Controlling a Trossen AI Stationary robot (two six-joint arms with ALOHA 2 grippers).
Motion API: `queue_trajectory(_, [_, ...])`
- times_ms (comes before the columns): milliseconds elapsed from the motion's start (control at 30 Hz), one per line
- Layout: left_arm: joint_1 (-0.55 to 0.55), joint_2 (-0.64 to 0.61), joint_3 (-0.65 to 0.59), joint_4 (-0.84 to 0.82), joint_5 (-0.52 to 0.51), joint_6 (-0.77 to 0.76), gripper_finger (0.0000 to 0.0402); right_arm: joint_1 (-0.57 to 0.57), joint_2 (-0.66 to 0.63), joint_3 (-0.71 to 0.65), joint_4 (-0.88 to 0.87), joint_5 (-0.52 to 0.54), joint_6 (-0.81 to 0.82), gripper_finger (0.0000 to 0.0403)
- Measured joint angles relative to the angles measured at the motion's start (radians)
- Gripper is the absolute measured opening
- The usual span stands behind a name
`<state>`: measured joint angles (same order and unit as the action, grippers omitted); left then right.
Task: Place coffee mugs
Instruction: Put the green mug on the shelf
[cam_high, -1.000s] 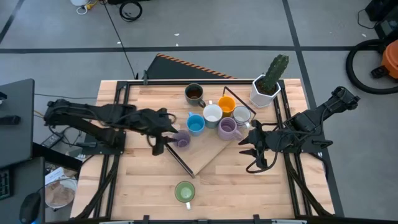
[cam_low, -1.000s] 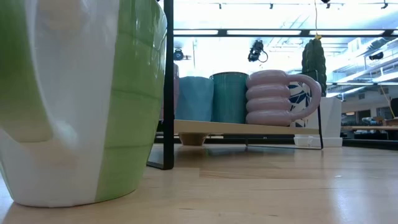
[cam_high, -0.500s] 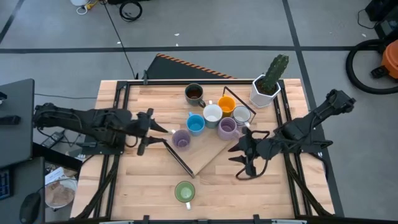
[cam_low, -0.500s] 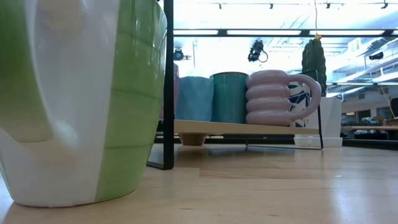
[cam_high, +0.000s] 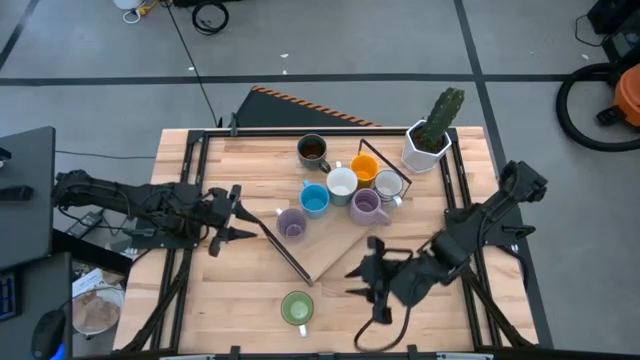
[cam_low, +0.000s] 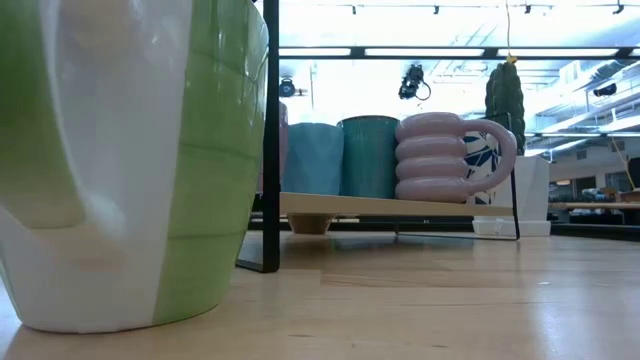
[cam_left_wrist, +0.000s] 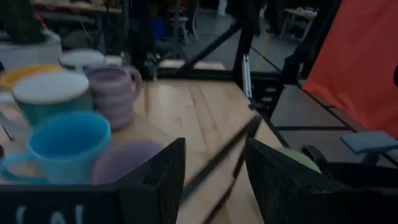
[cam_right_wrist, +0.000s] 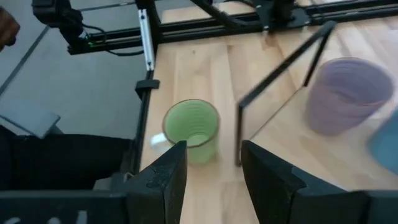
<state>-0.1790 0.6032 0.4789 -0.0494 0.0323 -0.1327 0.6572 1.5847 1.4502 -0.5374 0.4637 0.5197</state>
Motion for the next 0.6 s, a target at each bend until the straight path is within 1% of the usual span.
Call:
queue_trajectory(100, [-0.012,-0.021,-0.033,0.002,0.000,-0.022,0.0171,0.013,0.068,0.051,-0.001,0.000,0.031,0.0157])
queue_trajectory(267, [-0.022,-0.042,-0.067,-0.008,0.001,-0.108,0.0171,0.022,0.200,0.130,-0.007,-0.021,0.072,0.0157])
queue_trajectory(433, [-0.022,-0.041,-0.079,-0.020,-0.001,-0.178,0.0172,0.020,0.338,0.248,-0.006,-0.091,0.056,0.0157])
queue_trajectory(600, [-0.022,-0.042,-0.079,-0.027,-0.001,-0.207,0.0172,0.005,0.459,0.401,-0.076,-0.119,0.002,0.0157])
